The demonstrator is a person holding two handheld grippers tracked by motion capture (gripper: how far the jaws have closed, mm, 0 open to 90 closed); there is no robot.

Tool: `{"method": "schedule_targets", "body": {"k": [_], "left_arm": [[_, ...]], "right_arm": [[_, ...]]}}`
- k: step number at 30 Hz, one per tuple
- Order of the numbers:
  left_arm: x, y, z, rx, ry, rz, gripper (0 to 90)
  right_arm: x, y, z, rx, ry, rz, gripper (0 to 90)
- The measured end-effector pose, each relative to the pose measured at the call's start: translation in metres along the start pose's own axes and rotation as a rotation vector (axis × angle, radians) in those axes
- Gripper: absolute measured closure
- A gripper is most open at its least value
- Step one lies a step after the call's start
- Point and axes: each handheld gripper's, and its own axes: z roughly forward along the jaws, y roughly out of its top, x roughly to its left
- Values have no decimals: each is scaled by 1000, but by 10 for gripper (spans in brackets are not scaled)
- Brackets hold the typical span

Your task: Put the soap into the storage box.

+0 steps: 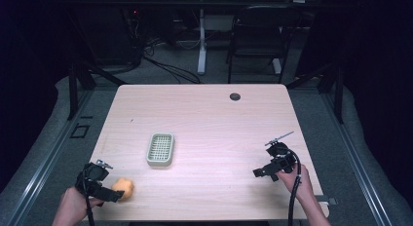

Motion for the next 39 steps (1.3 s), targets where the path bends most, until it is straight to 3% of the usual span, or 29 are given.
{"method": "schedule_targets", "body": {"k": [9, 20, 25, 39], "left_arm": [[-1, 4, 0, 32, 20, 3, 0], [-7, 11, -4, 12, 13, 24, 1], [-13, 20, 2, 65, 16, 54, 0], [-16, 29, 18, 118, 1, 94, 2]], "right_arm": [[1, -1, 1, -13, 11, 17, 64], [0, -1, 1, 0, 12, 8, 64], [1, 0, 1, 10, 10, 5, 64], [1, 1, 3, 14, 13, -3, 64]]}}
